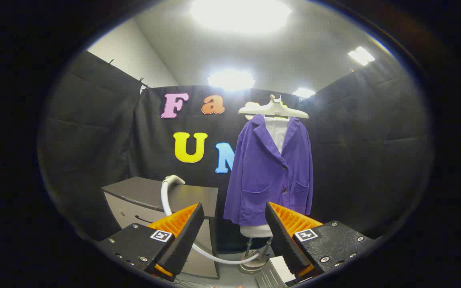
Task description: Iron the clothes twice with a garment steamer, once on the left side and once on the right side.
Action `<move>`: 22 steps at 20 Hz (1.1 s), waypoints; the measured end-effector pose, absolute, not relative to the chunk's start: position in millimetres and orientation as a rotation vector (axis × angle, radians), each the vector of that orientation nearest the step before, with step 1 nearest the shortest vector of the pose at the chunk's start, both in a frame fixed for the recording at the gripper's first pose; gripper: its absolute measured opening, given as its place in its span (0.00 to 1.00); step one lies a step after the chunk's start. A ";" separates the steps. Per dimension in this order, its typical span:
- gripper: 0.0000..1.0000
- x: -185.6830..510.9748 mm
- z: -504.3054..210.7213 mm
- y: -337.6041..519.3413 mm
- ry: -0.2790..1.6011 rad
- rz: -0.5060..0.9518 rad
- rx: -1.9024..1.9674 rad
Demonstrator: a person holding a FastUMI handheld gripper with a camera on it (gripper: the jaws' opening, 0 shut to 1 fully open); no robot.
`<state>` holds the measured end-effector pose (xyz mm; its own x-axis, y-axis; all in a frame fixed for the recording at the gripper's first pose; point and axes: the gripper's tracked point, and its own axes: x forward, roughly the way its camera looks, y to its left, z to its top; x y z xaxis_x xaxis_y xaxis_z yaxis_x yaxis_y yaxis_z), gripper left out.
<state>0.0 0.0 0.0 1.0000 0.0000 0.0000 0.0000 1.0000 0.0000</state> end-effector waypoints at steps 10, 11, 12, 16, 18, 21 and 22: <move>0.95 4.7 -18.6 18.3 0.053 0.008 -0.024; 0.95 5.6 -20.4 21.8 0.059 0.012 -0.027; 0.95 5.9 -21.3 24.9 0.062 0.016 -0.032; 0.95 10.1 -29.5 29.4 0.081 0.008 -0.065; 0.95 20.2 -36.1 31.3 0.096 0.008 -0.087; 0.95 42.4 -54.2 36.4 0.136 0.020 -0.113; 0.95 50.4 -58.2 42.2 0.146 0.040 -0.117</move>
<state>50.4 42.2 -58.2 0.9886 0.0311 -0.1472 -0.0481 0.9924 -0.1130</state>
